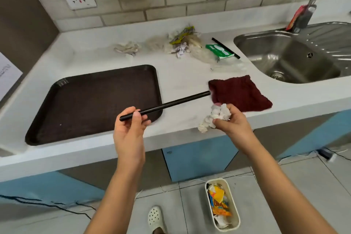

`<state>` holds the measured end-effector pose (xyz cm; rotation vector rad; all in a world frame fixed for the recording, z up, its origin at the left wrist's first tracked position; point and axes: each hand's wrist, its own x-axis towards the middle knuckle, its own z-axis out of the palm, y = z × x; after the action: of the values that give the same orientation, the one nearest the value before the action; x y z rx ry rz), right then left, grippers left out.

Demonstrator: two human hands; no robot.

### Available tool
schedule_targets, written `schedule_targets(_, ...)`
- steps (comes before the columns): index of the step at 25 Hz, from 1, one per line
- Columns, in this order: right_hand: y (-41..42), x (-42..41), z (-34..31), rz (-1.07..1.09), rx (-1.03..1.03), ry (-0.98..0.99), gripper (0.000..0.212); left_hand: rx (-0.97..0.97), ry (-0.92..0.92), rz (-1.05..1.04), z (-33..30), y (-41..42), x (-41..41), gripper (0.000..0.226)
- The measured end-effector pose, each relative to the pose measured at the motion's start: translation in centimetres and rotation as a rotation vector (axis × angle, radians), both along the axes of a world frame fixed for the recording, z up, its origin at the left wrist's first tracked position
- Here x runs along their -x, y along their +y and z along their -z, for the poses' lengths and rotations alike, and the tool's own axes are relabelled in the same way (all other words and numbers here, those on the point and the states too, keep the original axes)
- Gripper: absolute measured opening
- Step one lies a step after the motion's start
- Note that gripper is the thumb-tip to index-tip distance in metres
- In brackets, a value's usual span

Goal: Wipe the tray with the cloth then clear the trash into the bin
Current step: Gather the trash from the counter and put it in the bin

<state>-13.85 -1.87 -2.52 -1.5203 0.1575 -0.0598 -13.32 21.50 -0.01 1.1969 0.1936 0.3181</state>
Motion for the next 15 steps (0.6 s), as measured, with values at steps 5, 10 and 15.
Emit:
schedule_targets(5, -2.7, 5.8, 5.8, 0.046, 0.004, 0.170, 0.033, -0.299, -0.156, -0.012, 3.7, -2.1, 5.7, 0.012)
schedule_targets(10, -4.1, 10.7, 16.1, 0.236, 0.072, 0.448, 0.031, -0.553, 0.010, 0.292, 12.3, -5.0, 9.2, 0.008)
schedule_targets(15, -3.6, 14.6, 27.9, 0.422, 0.130, 0.775, 0.031, -0.770, 0.222, 0.562, 23.2, -6.4, 10.2, 0.015)
